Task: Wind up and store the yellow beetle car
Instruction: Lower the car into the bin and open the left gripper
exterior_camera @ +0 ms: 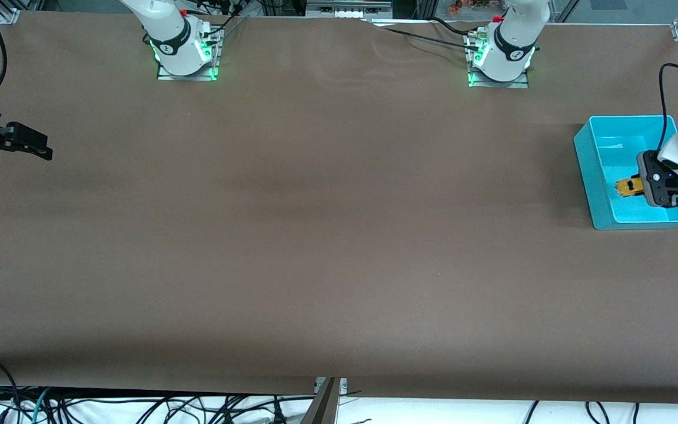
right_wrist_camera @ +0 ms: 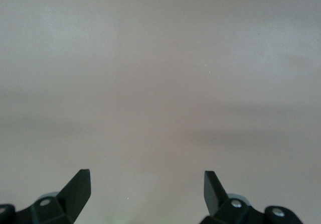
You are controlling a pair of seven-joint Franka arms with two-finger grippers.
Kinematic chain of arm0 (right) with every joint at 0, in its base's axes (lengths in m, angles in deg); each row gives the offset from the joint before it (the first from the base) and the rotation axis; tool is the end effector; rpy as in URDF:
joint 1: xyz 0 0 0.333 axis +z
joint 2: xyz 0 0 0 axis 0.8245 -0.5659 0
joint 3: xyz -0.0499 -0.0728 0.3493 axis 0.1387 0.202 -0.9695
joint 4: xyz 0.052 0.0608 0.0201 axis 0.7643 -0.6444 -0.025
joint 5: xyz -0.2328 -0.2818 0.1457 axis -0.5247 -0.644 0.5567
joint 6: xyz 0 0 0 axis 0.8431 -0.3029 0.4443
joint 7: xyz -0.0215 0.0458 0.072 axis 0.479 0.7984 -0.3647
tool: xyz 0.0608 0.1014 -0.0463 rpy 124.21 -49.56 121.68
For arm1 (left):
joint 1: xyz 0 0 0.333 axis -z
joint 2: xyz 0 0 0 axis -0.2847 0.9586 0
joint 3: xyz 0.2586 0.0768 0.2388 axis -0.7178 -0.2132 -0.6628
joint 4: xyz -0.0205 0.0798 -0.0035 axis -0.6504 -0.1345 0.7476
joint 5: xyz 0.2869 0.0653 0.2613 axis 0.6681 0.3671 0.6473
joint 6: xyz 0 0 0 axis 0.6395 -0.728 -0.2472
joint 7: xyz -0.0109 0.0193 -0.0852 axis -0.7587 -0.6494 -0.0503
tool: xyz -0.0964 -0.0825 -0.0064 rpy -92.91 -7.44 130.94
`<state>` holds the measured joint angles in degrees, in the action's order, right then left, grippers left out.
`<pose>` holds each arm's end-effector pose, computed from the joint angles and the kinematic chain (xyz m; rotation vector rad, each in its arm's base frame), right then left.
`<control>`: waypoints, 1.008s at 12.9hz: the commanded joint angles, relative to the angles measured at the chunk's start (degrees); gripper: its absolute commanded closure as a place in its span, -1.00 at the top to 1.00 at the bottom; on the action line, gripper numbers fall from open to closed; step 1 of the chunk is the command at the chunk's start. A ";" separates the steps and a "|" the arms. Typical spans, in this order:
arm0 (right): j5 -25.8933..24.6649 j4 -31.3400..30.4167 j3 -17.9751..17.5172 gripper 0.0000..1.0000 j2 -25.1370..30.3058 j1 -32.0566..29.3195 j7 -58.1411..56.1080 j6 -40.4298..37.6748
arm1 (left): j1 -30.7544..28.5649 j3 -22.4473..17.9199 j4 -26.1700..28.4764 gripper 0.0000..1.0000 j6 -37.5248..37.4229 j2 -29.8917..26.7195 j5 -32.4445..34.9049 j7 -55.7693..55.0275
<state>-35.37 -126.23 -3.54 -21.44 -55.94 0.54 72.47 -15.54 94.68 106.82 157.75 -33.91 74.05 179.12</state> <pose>0.5909 -0.0295 0.6193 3.1159 0.0928 -0.1273 0.5186 0.2540 0.3323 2.3206 -1.9450 -0.3772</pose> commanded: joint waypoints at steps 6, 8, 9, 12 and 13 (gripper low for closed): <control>0.61 -0.36 -0.02 0.99 0.57 -0.03 0.69 -0.39 | -9.31 -0.70 13.06 -1.00 10.63 2.55 9.58 2.08; 0.43 -0.36 -0.02 1.00 0.57 -0.03 0.60 -0.39 | -9.76 -0.70 13.15 -1.00 12.31 4.75 9.58 2.08; 0.43 -0.36 -0.02 1.00 0.57 -0.03 0.60 -0.39 | -10.45 -0.70 13.15 -1.00 13.28 5.81 9.58 2.08; 0.52 -0.36 0.06 0.99 0.57 -0.21 0.60 -0.39 | -11.34 -1.13 13.15 0.78 13.29 7.05 9.58 1.99; 0.43 -0.36 -0.02 1.00 0.57 -0.12 0.60 -0.39 | -11.43 -1.14 13.15 1.00 12.59 6.79 9.58 2.08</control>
<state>-35.36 -126.23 -3.53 -21.44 -55.98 0.54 72.47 -25.90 93.43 120.01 170.22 -27.75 82.25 180.29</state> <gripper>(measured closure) 0.000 0.383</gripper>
